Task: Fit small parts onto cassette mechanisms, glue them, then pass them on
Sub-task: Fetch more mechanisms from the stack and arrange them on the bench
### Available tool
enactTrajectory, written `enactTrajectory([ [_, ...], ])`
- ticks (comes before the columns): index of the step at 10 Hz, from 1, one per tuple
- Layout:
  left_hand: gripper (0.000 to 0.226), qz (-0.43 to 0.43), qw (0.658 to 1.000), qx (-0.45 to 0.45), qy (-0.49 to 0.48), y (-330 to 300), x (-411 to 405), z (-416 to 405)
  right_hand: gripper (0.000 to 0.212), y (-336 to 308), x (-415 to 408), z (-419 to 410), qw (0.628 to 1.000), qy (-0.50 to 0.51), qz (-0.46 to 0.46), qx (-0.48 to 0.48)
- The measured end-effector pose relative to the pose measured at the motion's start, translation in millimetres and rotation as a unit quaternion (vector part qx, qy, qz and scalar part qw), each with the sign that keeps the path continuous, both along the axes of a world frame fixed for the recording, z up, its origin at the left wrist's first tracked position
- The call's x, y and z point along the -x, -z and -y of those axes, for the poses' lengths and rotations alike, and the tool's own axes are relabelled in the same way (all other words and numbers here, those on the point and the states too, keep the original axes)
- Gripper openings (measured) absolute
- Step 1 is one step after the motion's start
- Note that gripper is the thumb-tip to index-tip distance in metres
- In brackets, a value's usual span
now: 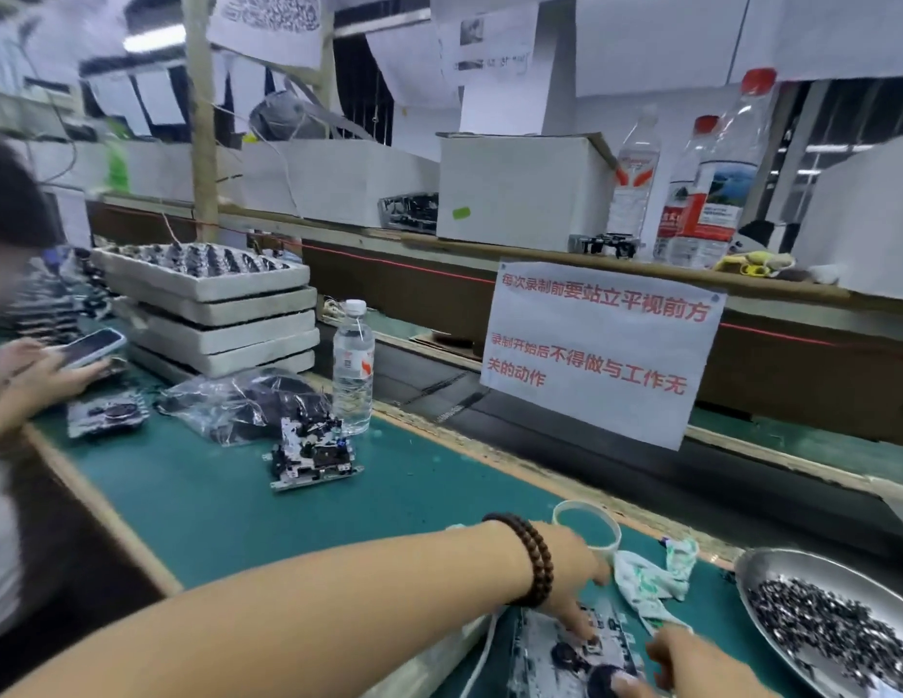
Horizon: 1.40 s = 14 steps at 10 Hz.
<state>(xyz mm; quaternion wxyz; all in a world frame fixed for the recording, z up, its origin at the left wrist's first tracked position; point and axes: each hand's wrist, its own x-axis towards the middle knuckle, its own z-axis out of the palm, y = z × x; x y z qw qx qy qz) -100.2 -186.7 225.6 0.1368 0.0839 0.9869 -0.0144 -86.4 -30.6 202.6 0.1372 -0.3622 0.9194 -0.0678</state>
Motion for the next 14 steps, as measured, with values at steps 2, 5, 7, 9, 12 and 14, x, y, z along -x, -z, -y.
enactTrajectory([
  [2, 0.049, -0.198, 0.977, -0.038, -0.065, -41.1, -16.6, 61.2, 0.048, -28.2, -11.1, 49.5, 0.964, -0.107, -0.164, 0.178],
  [5, 0.074, -0.186, 0.865, -0.032, -0.465, 17.6, -53.8, 217.6, 0.075, -32.3, -5.9, 112.4, 0.915, -0.240, -0.179, 0.271],
  [7, 0.090, -0.136, 0.827, -0.074, -0.541, 62.2, -61.4, 261.8, 0.082, -32.0, 4.7, 125.7, 0.907, -0.251, -0.195, 0.277],
  [9, 0.065, -0.155, 0.838, -0.022, -0.523, 75.3, -55.4, 276.7, 0.063, -11.4, 19.9, 136.8, 0.895, -0.258, -0.232, 0.281],
  [12, 0.066, -0.164, 0.849, 0.044, -0.500, 67.0, -56.1, 277.2, 0.049, -6.6, 14.5, 152.5, 0.893, -0.263, -0.225, 0.287],
  [14, 0.052, -0.123, 0.873, 0.145, -0.449, 47.4, -50.2, 271.2, 0.048, -16.9, 6.8, 141.3, 0.920, -0.244, -0.179, 0.249],
])
